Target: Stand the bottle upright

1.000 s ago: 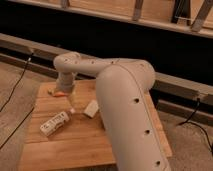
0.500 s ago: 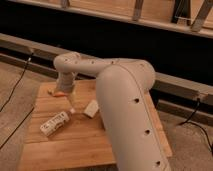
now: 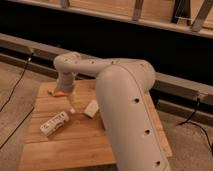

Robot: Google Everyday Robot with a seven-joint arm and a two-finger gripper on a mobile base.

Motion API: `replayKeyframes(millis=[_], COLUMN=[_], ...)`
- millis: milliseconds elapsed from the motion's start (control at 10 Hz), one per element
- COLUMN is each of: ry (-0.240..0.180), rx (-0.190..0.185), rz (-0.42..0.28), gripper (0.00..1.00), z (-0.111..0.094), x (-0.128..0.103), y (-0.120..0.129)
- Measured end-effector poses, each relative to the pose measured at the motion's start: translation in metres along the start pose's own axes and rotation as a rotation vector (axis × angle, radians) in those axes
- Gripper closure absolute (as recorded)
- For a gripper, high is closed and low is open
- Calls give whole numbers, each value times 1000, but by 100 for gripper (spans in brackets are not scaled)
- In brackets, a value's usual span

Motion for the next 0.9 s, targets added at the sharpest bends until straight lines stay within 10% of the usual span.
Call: replayKeyframes(millis=[600,900], ry=[14,54], rx=[-29,-56], rz=[22,-106], gripper=[22,22], z=[3,21], x=[-3,33], y=[-11,-10])
